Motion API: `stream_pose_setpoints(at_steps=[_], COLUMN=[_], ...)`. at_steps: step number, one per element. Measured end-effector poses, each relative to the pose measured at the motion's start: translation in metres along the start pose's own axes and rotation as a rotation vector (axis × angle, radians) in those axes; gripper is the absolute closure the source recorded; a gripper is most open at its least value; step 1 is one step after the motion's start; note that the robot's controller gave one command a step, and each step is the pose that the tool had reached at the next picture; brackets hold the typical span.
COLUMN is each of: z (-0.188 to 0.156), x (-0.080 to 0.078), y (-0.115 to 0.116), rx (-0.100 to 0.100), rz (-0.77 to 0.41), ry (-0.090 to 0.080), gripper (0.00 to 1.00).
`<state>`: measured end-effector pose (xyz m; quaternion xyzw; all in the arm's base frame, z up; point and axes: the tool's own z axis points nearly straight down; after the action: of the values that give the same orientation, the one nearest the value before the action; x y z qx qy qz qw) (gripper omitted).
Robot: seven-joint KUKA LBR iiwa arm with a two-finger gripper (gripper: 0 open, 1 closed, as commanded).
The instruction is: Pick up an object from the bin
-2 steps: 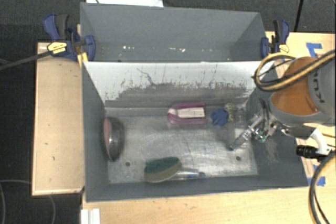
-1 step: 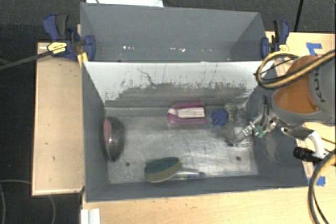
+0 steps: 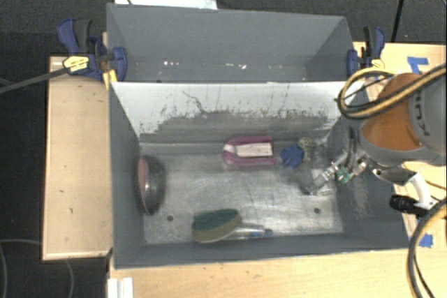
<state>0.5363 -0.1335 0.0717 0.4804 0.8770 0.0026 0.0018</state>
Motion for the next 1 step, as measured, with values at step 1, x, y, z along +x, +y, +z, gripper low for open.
stream_pose_setpoints(at_steps=[1], z=[-0.0009], x=[-0.0023], y=[-0.0092], rx=[-0.008], rz=[0.039], ry=[0.01], gripper=[0.0])
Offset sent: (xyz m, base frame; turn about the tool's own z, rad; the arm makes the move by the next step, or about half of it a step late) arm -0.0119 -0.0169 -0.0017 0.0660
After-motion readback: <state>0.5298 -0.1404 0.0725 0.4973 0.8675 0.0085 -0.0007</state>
